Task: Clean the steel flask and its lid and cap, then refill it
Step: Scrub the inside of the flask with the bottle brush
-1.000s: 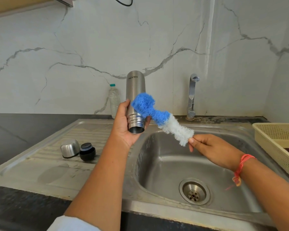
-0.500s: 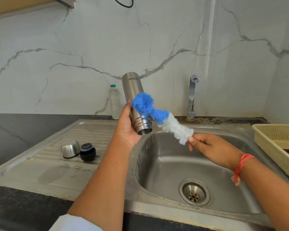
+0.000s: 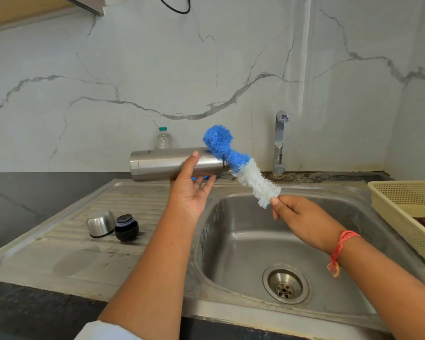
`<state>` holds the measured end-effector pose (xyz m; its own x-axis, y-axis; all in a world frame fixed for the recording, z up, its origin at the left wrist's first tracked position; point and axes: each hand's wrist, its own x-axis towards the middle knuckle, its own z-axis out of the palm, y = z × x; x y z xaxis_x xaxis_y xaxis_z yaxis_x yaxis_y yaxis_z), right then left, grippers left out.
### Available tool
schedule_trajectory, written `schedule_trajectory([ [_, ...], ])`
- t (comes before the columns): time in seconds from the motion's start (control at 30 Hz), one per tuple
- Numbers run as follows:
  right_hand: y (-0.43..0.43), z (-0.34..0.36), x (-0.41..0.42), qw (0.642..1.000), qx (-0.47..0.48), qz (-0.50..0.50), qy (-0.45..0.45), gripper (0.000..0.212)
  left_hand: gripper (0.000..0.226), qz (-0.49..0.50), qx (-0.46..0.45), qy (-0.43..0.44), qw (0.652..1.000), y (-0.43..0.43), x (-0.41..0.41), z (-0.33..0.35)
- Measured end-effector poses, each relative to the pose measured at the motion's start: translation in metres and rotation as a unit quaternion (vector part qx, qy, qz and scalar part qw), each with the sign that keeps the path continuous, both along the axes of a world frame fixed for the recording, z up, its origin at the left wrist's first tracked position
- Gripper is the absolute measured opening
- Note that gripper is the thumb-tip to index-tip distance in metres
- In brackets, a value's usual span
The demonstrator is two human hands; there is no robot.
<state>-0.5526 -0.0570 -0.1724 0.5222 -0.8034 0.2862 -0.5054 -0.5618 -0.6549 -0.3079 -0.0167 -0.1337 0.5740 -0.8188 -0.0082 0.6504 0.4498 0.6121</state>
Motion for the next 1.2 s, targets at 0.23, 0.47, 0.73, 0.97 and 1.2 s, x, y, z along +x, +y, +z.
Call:
schedule_trajectory([
  [0.23, 0.000, -0.005, -0.002, 0.998, 0.004, 0.034, 0.054, 0.044, 0.052, 0.041, -0.036, 0.043, 0.998, 0.005, 0.016, 0.004],
  [0.47, 0.004, -0.008, 0.010, 1.000, -0.009, 0.001, 0.014, 0.045, 0.058, 0.041, -0.031, 0.046, 0.998, 0.005, 0.002, 0.008],
  [0.73, 0.005, -0.007, 0.016, 0.999, 0.021, -0.002, -0.031, 0.046, 0.057, 0.038, -0.033, -0.023, 0.998, 0.003, -0.005, 0.008],
  [0.97, 0.005, -0.008, 0.011, 0.999, 0.030, 0.001, -0.026, 0.047, 0.083, -0.002, -0.102, 0.026, 0.994, 0.007, 0.002, 0.005],
  [1.2, 0.003, -0.010, 0.008, 1.000, 0.028, -0.008, -0.010, 0.047, 0.074, -0.001, -0.091, 0.030, 0.995, 0.007, 0.005, 0.004],
])
